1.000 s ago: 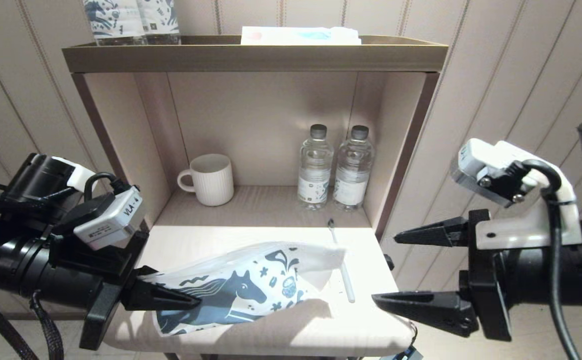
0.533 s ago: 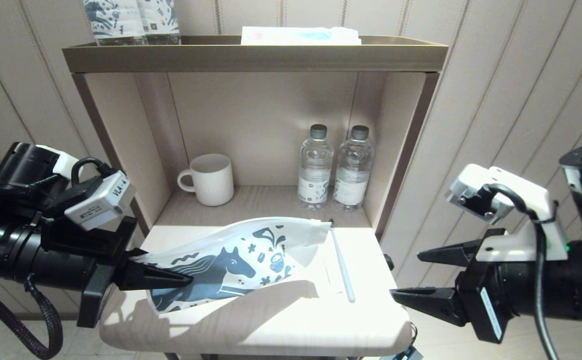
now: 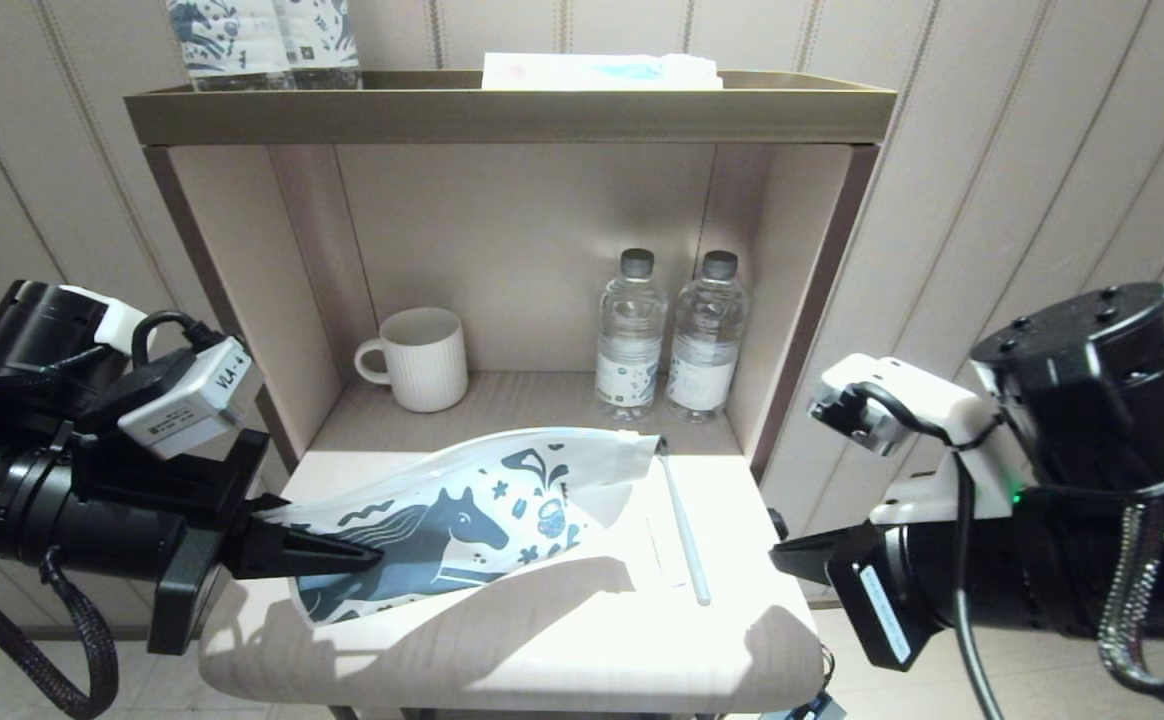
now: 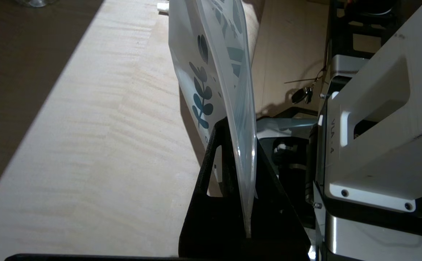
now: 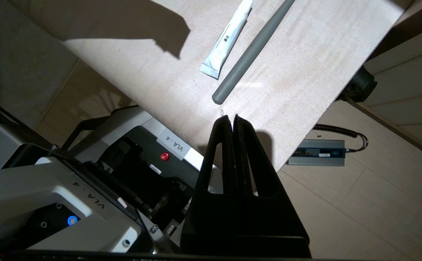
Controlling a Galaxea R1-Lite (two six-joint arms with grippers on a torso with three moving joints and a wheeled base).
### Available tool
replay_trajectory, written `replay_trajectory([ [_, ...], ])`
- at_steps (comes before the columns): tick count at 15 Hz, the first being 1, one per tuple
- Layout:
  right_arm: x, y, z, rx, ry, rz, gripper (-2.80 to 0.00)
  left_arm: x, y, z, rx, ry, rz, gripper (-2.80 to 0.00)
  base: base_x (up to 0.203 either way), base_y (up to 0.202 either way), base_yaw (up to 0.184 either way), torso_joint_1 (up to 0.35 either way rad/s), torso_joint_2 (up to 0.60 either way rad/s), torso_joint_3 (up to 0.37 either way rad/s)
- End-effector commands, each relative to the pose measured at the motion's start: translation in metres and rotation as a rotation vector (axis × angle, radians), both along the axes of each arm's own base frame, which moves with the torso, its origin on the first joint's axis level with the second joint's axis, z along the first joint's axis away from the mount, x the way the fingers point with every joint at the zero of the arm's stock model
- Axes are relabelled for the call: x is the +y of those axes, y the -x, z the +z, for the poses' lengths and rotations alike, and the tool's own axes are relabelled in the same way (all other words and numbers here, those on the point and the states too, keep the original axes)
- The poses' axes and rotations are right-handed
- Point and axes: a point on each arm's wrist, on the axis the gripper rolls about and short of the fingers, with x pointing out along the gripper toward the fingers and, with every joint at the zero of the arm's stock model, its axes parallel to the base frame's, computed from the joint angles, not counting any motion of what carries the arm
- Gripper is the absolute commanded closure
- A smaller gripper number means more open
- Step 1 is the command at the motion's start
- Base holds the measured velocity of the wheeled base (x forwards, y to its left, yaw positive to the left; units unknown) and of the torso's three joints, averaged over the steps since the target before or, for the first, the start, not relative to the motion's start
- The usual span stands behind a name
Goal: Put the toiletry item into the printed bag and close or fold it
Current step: Pick up a toothbrush
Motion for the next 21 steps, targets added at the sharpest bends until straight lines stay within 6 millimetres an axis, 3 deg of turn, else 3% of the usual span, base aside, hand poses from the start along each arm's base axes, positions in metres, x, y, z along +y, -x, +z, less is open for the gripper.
replay_trajectory([
  [1, 0.018, -0.01, -0.011, 0.042, 0.026, -0.033, 0.0, 0.001, 0.001, 0.002, -0.012, 0.006, -0.002, 0.0, 0.0, 0.0, 0.0, 0.0, 0.0, 0.0],
  [4, 0.033, -0.016, -0.015, 0.055, 0.035, -0.08, 0.0, 0.003, 0.003, 0.004, -0.017, 0.007, 0.004, 0.0, 0.0, 0.0, 0.0, 0.0, 0.0, 0.0],
  [5, 0.036, -0.019, -0.018, 0.061, 0.049, -0.091, -2.8, 0.003, 0.003, 0.003, -0.015, 0.006, 0.004, 0.0, 0.0, 0.0, 0.0, 0.0, 0.0, 0.0],
  [11, 0.049, -0.032, -0.023, 0.097, 0.094, -0.101, -2.8, 0.003, 0.002, 0.002, -0.009, 0.003, 0.006, 0.0, 0.0, 0.0, 0.0, 0.0, 0.0, 0.0],
  [17, 0.06, -0.051, -0.047, 0.141, 0.148, -0.124, -2.8, 0.003, 0.002, -0.001, -0.001, 0.0, 0.005, 0.0, 0.0, 0.0, 0.0, 0.0, 0.0, 0.0],
  [21, 0.053, -0.069, -0.037, 0.116, 0.119, -0.183, -2.8, 0.002, 0.001, -0.002, 0.005, -0.001, 0.004, 0.0, 0.0, 0.0, 0.0, 0.0, 0.0, 0.0],
])
